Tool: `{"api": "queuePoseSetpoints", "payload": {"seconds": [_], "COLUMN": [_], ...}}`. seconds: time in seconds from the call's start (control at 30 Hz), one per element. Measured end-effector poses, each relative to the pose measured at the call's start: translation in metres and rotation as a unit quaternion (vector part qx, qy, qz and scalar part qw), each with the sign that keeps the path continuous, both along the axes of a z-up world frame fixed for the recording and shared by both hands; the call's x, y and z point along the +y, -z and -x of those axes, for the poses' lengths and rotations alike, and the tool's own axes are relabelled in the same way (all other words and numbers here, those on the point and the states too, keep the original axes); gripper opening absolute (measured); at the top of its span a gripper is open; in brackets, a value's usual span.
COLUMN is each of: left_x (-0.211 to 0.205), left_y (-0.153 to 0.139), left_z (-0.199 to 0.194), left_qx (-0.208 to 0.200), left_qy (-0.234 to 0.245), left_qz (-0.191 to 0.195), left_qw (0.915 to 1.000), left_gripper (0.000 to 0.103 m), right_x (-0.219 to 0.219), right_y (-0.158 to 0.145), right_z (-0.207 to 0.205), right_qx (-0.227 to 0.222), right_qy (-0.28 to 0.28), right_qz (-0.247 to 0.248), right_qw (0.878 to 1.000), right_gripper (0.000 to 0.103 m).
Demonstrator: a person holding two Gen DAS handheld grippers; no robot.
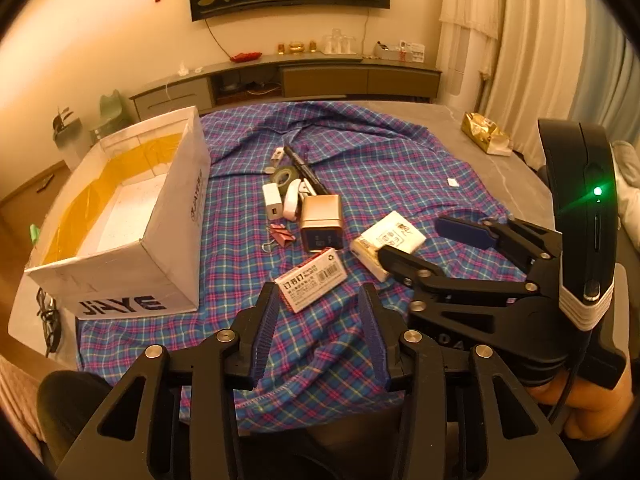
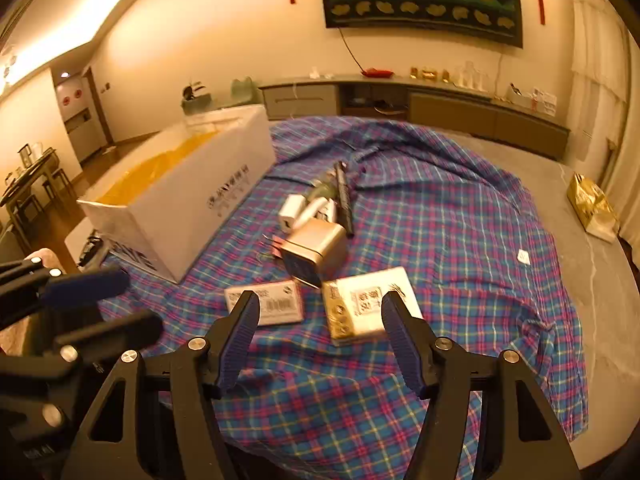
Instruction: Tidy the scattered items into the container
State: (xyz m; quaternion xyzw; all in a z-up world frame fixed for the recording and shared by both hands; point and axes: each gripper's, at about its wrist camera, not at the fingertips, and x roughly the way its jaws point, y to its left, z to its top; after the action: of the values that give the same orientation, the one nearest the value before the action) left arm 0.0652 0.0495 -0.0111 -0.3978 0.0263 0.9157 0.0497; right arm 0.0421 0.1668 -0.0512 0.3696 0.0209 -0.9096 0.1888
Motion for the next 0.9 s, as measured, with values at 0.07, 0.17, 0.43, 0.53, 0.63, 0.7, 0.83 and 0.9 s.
{"api": "queuePoseSetpoints", "payload": {"seconds": [0.07, 0.17, 0.43, 0.53, 0.63, 0.7, 0.83, 0.9], "left_x": [-0.004, -0.009, -0.037, -0.048, -0.051, -0.05, -0.041, -0.036], "left_y": [0.003, 0.01, 0.003, 0.005, 0.012, 0.019, 0.035, 0.042], "left_z": [-0.001, 0.001, 0.004, 0.003, 0.006, 0.011, 0.02, 0.024], "left_qx": [0.002, -0.002, 0.025, 0.028, 0.025, 0.018, 0.001, -0.01], "left_qy": [0.0, -0.009, -0.08, -0.094, -0.1, -0.097, -0.077, -0.061], "left_qz": [0.001, 0.009, 0.045, 0.053, 0.058, 0.057, 0.047, 0.035], "left_qw": [1.0, 0.9999, 0.9955, 0.9938, 0.993, 0.9935, 0.9959, 0.9975], "left_gripper": [0.046, 0.047, 0.047, 0.047, 0.047, 0.047, 0.047, 0.047], "right_x": [0.001, 0.001, -0.008, -0.017, -0.025, -0.027, -0.015, 0.0], "right_y": [0.003, 0.007, 0.004, 0.013, 0.01, 0.01, 0.019, 0.024], "right_z": [0.003, 0.005, -0.006, 0.001, 0.001, 0.0, 0.01, 0.018], "right_qx": [-0.004, -0.005, 0.039, 0.029, 0.029, 0.031, 0.004, -0.013], "right_qy": [-0.001, 0.0, -0.031, -0.043, -0.062, -0.065, -0.042, -0.022], "right_qz": [-0.005, -0.012, 0.003, 0.003, 0.011, 0.007, 0.013, 0.025], "right_qw": [1.0, 1.0, 0.999, 0.999, 0.998, 0.997, 0.999, 0.999], "right_gripper": [0.065, 0.065, 0.074, 0.074, 0.074, 0.074, 0.074, 0.074]}}
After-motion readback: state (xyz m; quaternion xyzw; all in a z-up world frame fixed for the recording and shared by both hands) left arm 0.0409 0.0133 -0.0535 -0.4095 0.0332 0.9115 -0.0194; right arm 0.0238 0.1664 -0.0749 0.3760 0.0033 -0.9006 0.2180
